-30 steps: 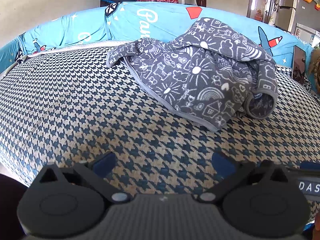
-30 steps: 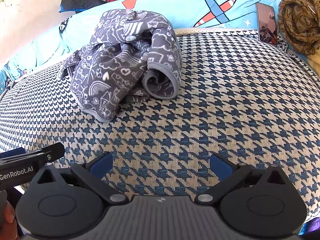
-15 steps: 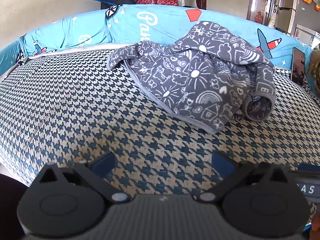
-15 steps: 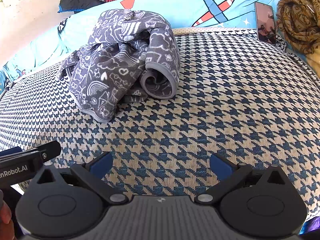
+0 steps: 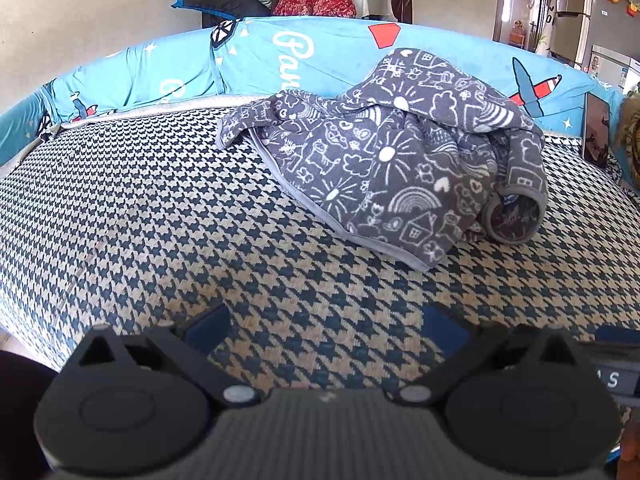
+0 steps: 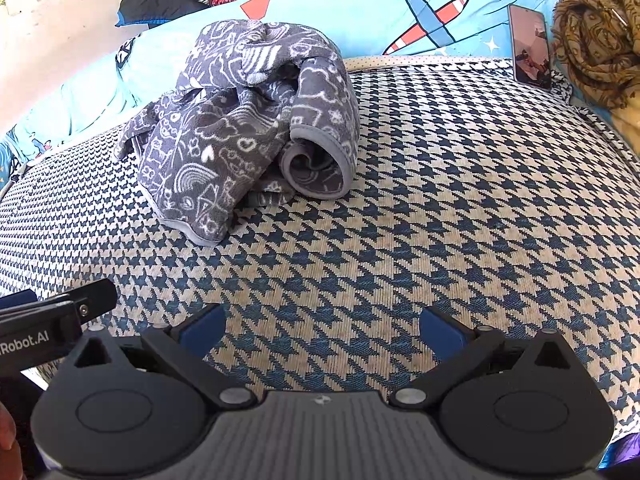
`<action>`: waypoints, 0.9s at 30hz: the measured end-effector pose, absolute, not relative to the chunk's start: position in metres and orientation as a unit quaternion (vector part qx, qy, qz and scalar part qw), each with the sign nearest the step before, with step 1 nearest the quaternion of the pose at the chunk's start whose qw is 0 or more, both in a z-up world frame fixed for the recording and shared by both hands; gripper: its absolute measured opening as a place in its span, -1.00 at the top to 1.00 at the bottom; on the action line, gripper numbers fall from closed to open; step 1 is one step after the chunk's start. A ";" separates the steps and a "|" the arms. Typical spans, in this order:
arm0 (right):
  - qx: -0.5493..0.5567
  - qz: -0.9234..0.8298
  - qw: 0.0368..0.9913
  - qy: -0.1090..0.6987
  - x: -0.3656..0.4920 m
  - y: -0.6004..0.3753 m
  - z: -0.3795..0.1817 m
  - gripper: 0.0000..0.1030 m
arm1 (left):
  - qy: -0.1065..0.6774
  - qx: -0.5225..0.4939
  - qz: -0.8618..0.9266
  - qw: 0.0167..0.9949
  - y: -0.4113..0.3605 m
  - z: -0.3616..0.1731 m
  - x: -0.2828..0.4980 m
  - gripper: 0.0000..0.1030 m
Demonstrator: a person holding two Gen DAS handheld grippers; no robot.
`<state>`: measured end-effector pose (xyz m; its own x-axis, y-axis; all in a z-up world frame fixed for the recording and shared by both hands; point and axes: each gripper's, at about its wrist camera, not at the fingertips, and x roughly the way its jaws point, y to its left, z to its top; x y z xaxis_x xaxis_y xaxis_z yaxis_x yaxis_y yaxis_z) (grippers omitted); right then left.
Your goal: Fold clothes
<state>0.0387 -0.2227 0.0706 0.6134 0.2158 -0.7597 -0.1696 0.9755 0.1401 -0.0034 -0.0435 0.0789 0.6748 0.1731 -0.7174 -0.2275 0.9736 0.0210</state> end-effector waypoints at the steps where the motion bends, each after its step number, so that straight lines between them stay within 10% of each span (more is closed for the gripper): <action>1: 0.028 0.107 0.898 0.426 0.039 -0.223 0.071 -1.00 | 0.387 -0.034 0.111 0.915 -0.044 0.080 -0.003 -1.00; 27: 0.086 0.097 0.915 0.382 0.053 -0.240 0.083 -1.00 | 0.386 -0.016 0.116 0.915 -0.040 0.084 0.017 -1.00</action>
<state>0.0530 -0.2402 0.0825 0.6898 0.2439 -0.6817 -0.1125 0.9662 0.2319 0.0165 -0.0401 0.0838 0.6755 0.1994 -0.7099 -0.2242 0.9727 0.0598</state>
